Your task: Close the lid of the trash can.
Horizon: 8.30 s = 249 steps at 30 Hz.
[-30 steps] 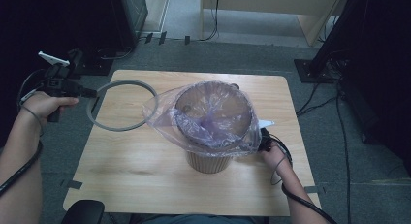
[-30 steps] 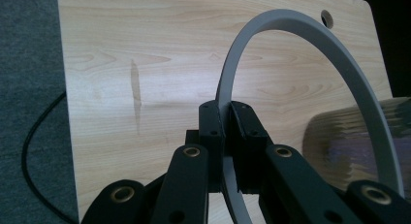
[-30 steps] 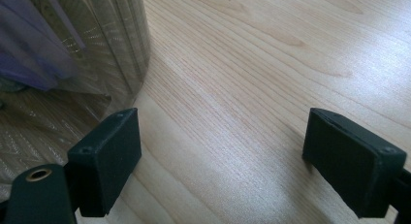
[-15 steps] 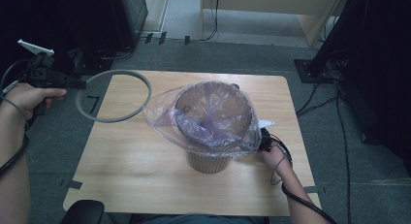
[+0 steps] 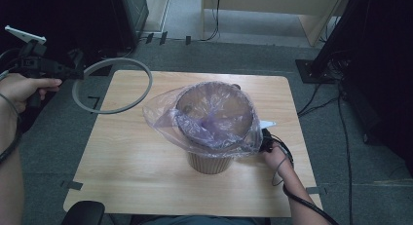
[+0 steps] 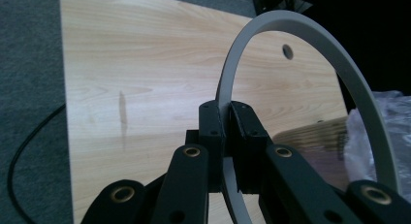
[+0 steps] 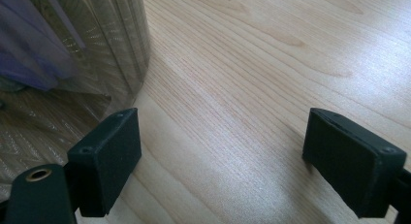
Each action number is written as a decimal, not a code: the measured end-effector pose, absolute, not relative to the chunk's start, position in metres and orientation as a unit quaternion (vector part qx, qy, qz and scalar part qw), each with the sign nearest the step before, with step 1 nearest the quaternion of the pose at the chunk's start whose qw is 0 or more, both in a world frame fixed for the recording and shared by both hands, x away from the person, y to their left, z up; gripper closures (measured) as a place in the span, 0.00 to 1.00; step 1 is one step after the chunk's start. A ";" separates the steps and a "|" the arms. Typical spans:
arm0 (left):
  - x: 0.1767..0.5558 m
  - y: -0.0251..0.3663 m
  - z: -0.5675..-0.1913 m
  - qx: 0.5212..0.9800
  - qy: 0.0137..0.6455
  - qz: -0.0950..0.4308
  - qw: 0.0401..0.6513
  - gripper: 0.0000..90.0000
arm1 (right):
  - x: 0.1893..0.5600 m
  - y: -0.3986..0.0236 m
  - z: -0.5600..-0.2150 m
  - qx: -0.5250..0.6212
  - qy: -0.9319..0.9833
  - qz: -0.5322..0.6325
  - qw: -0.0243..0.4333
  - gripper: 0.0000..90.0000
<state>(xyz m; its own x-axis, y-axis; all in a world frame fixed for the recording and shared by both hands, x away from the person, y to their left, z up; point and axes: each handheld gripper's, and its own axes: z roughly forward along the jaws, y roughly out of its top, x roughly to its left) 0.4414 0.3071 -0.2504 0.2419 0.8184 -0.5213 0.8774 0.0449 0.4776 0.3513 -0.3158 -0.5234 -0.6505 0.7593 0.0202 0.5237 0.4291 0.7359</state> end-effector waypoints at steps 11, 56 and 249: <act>0.451 0.276 -0.235 0.708 0.594 -0.040 0.379 0.94 | 0.351 -0.316 -0.523 0.387 0.830 0.369 0.159 0.15; 0.464 0.149 -0.226 0.782 0.487 -0.089 0.379 0.94 | 0.351 -0.316 -0.523 0.387 0.830 0.369 0.159 0.15; 0.431 0.166 -0.302 0.810 0.412 0.019 0.418 0.50 | 0.351 -0.316 -0.523 0.386 0.830 0.369 0.160 0.15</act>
